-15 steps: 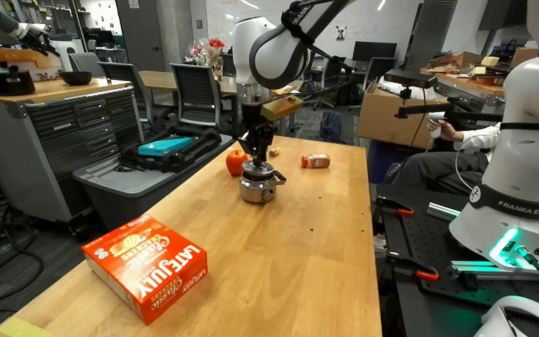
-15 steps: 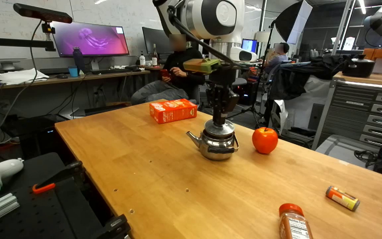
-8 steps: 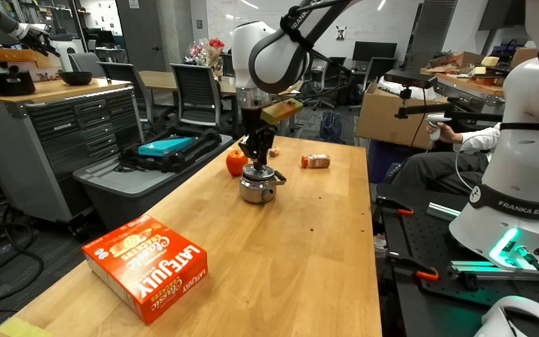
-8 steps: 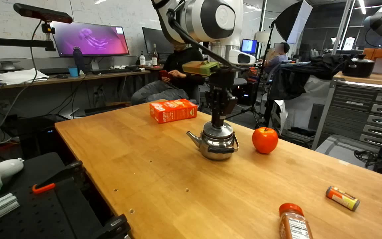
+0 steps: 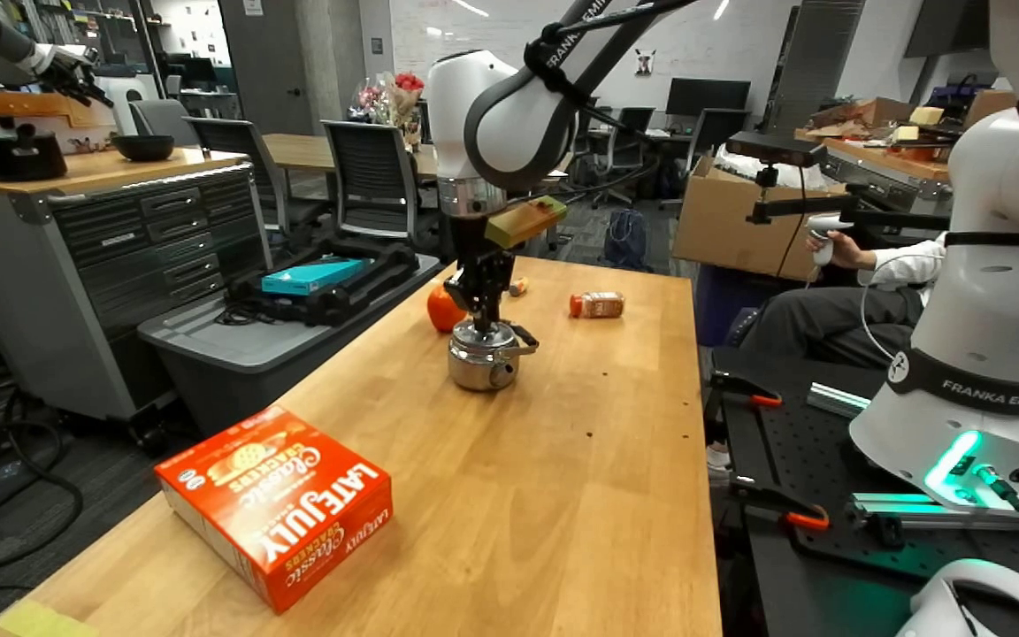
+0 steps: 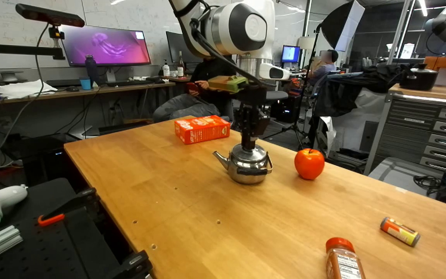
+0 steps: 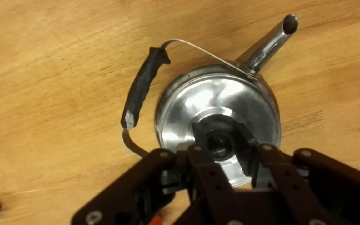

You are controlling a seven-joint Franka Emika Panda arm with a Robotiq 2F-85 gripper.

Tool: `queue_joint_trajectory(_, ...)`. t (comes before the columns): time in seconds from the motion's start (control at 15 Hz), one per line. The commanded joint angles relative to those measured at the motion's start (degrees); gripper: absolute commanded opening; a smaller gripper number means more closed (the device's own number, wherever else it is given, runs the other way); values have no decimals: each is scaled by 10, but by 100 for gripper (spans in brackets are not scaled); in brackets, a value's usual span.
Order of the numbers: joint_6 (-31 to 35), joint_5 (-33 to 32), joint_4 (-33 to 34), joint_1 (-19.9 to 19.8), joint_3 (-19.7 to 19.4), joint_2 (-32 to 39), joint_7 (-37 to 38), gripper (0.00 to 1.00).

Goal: Take the lid and put it on the pot

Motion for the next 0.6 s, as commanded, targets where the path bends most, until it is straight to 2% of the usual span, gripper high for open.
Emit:
queue_joint_trajectory(0.0, -5, -6, 18, 5, -3, 22, 14, 7)
queue_joint_trajectory(0.53, -55, -57, 14, 10, -22, 24, 47, 7)
